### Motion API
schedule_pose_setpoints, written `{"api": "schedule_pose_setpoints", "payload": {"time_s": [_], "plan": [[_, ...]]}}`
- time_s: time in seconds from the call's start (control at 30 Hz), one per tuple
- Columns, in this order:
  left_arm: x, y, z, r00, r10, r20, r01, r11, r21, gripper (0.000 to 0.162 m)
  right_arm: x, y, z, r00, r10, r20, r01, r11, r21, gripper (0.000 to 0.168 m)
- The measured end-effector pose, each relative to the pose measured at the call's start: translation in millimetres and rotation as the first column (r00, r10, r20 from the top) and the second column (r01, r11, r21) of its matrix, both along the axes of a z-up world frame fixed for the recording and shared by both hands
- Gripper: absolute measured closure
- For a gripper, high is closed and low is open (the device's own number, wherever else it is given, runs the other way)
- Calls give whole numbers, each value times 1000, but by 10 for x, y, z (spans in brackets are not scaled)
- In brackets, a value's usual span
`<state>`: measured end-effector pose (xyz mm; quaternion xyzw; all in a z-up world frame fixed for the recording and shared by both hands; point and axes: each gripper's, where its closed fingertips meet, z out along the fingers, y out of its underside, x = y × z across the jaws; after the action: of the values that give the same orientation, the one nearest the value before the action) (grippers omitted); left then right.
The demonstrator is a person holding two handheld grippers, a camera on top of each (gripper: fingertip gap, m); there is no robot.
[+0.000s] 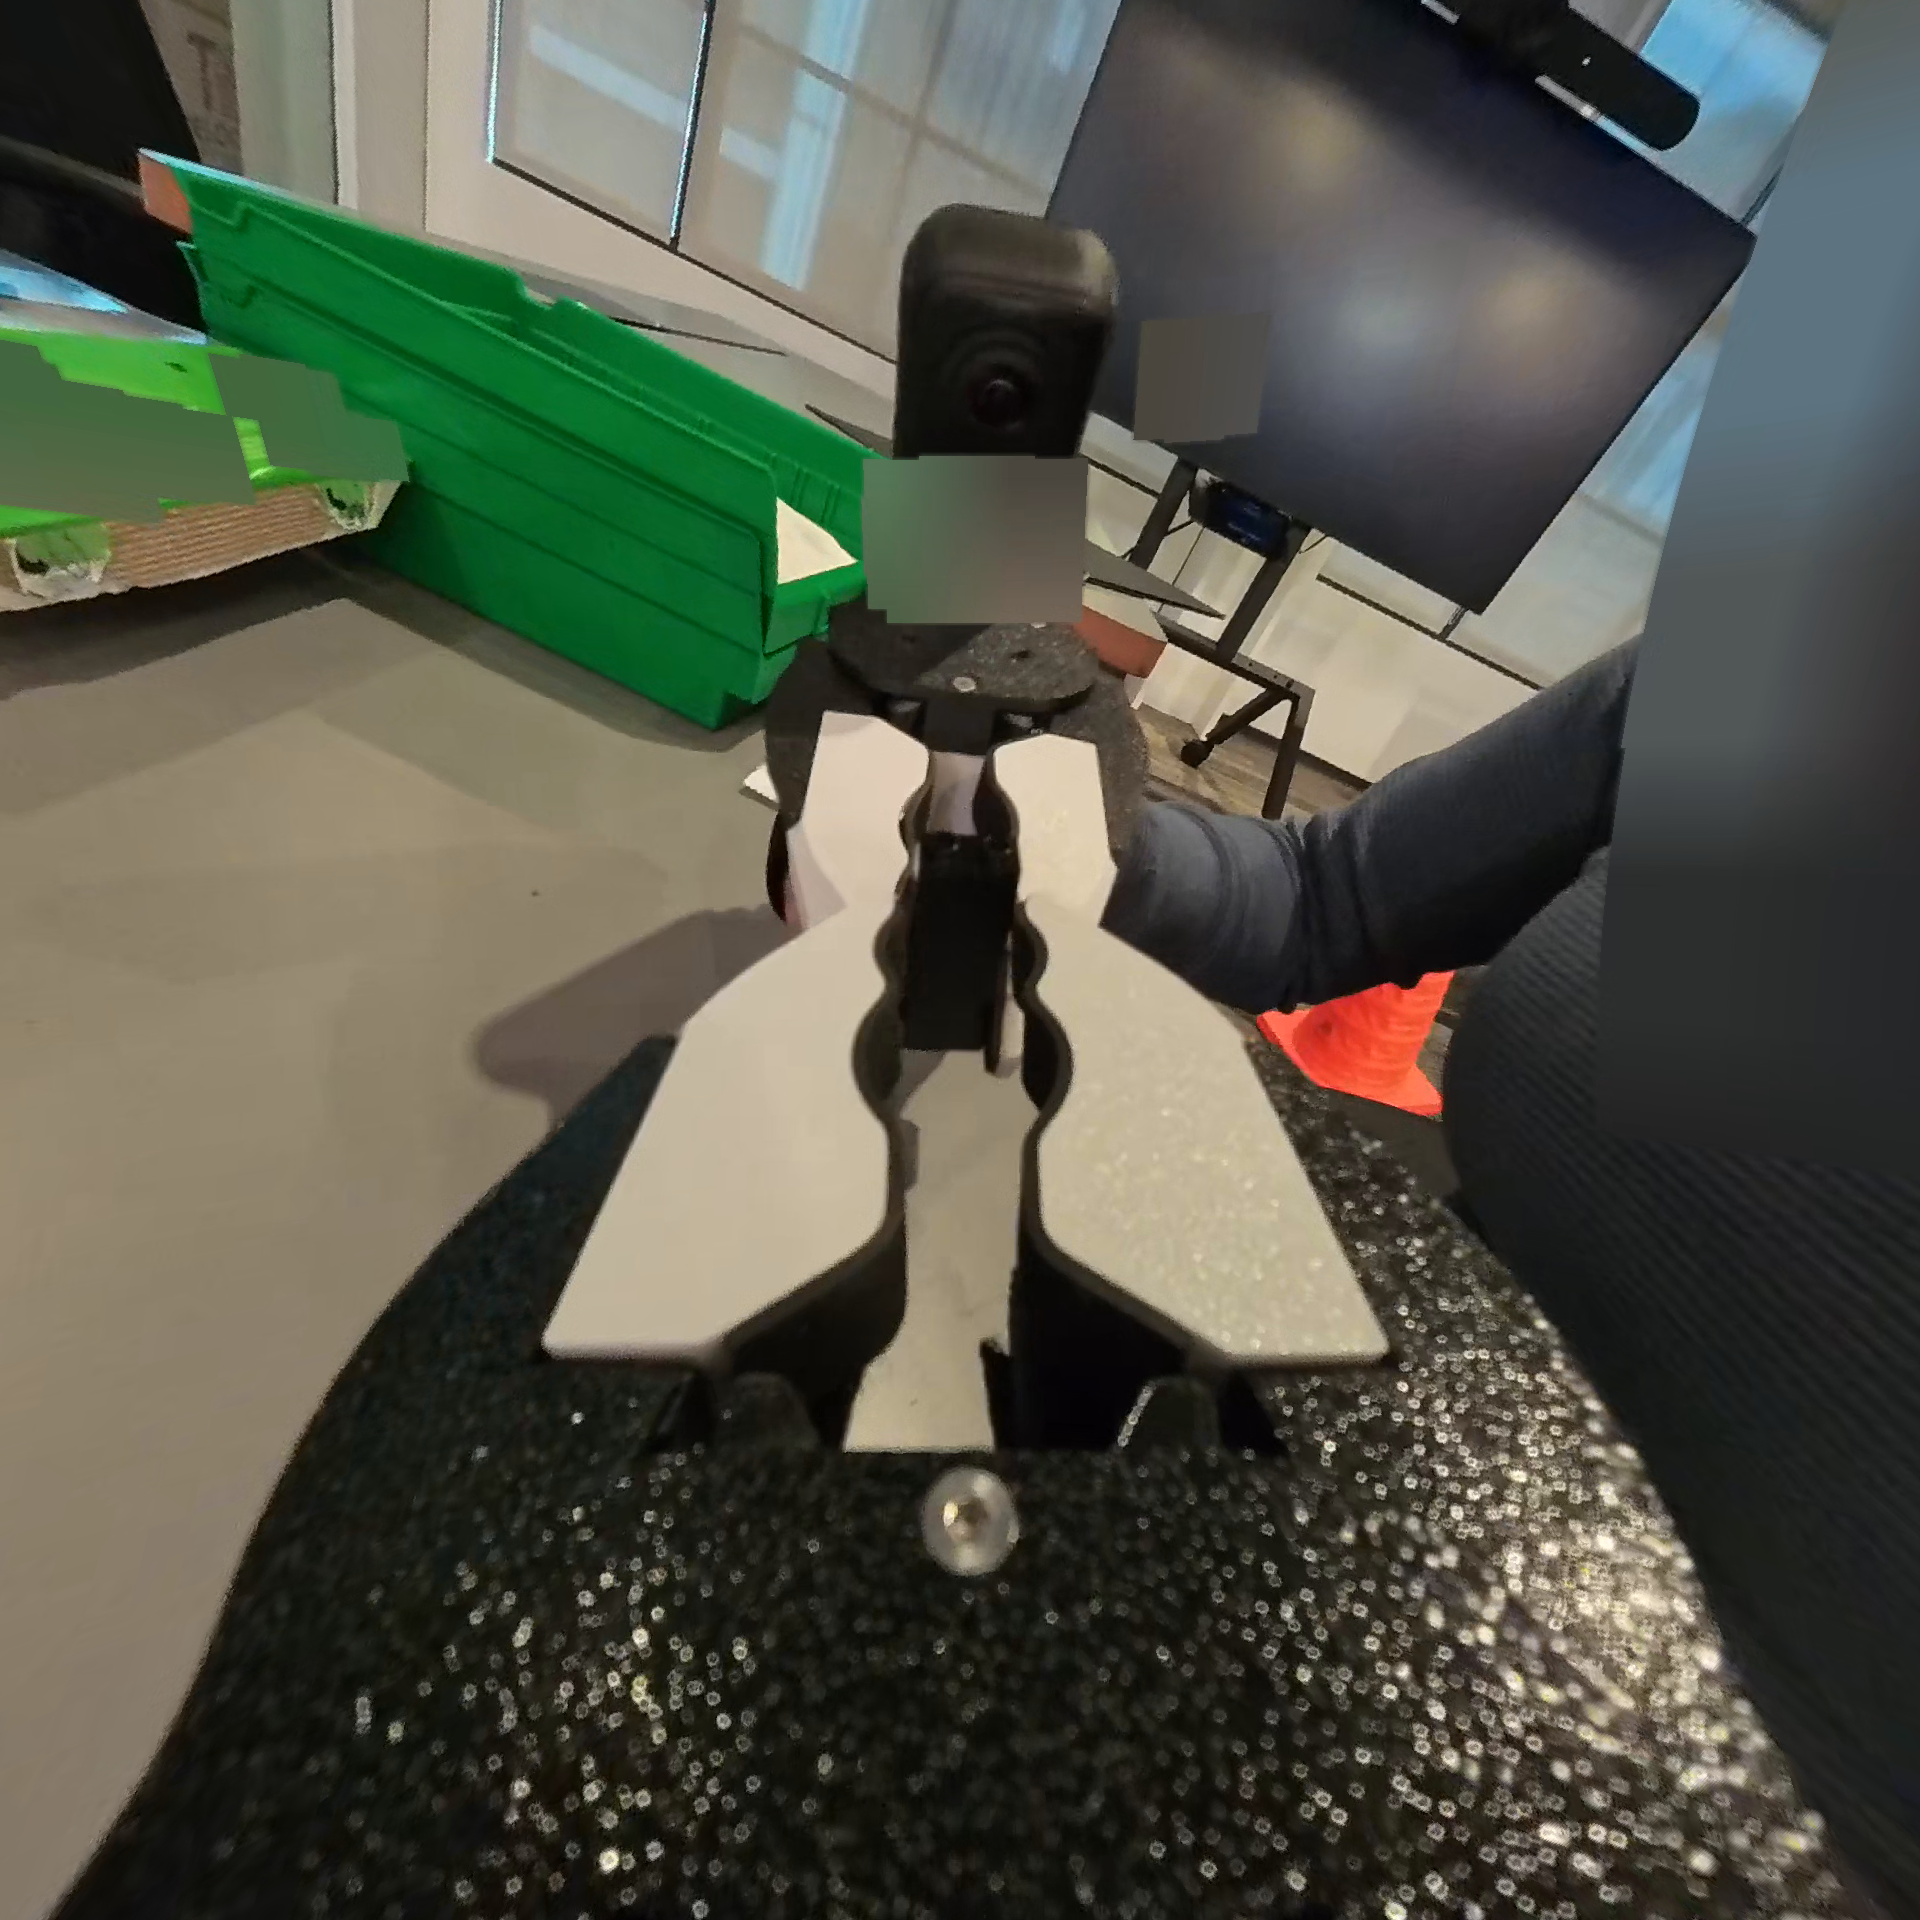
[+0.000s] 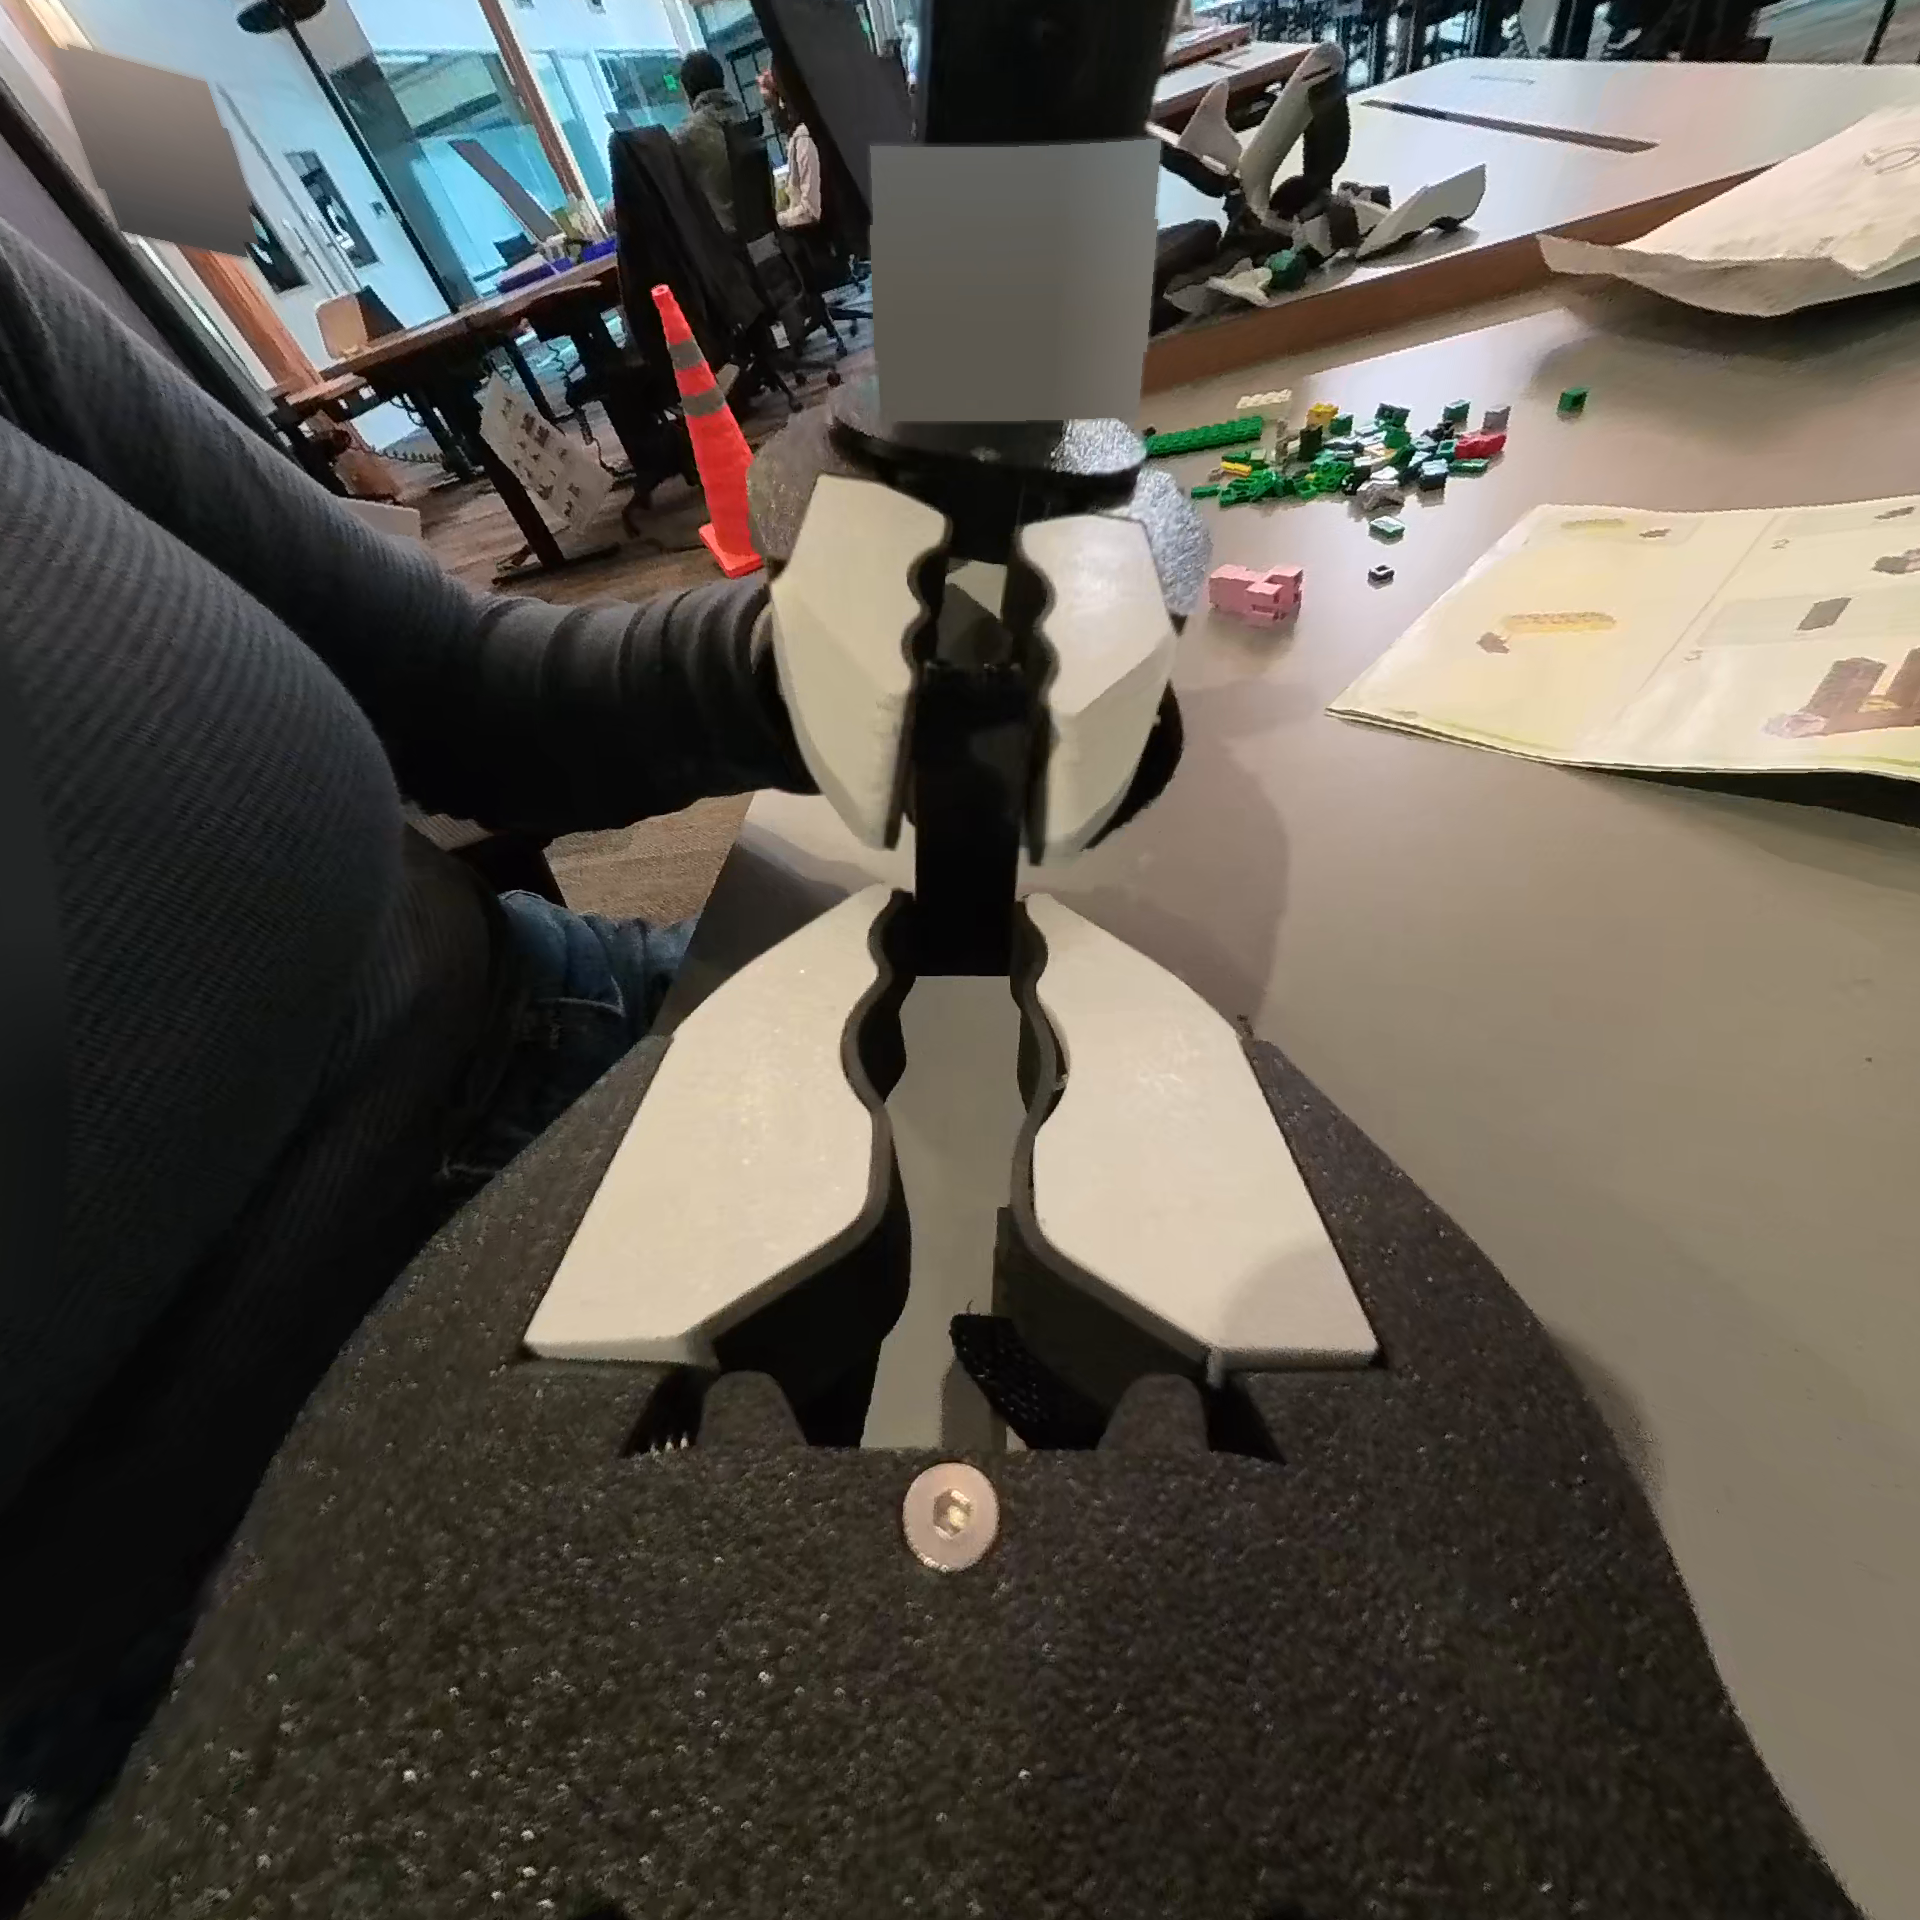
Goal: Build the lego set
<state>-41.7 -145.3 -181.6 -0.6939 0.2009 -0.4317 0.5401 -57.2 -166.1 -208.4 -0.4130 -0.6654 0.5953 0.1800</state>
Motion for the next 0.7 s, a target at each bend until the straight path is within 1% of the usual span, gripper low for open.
{"api": "schedule_pose_setpoints", "payload": {"time_s": [0.2, 0.27, 0.33, 0.43, 0.5, 0.57, 0.6, 0.63, 0.7], "plan": [[-27, 30, 14, 999, 47, -21, -46, 998, 31, 145, -6, 23, 27, 1000, -8, -6, 8, 999, -40, 151], [-65, 42, -21, 998, 57, -33, -57, 998, -8, 145, 0, 59, 13, 1000, -12, 6, 12, 999, -38, 140], [-95, 38, -47, 998, 51, -29, -53, 997, -50, 145, 0, 102, -23, 999, -19, 36, 20, 999, -48, 135], [-110, 32, -48, 999, 46, -4, -46, 996, -82, 145, 1, 74, -66, 997, 4, 73, 1, 997, -77, 134], [-110, 34, -38, 999, 50, 7, -50, 996, -79, 145, -3, 33, -89, 996, 19, 84, -12, 997, -79, 135], [-102, 35, -44, 999, 52, 8, -52, 996, -79, 145, -13, 7, -86, 997, 22, 80, -15, 996, -87, 140], [-95, 35, -50, 999, 52, 8, -51, 996, -79, 145, -21, 5, -73, 997, 19, 74, -11, 995, -100, 143], [-90, 36, -54, 999, 53, 11, -52, 995, -80, 145, -28, 8, -52, 998, 16, 66, -8, 993, -122, 149], [-96, 39, -41, 998, 59, 25, -57, 996, -73, 145, -38, 9, -23, 998, 15, 59, -5, 986, -169, 151]]}}
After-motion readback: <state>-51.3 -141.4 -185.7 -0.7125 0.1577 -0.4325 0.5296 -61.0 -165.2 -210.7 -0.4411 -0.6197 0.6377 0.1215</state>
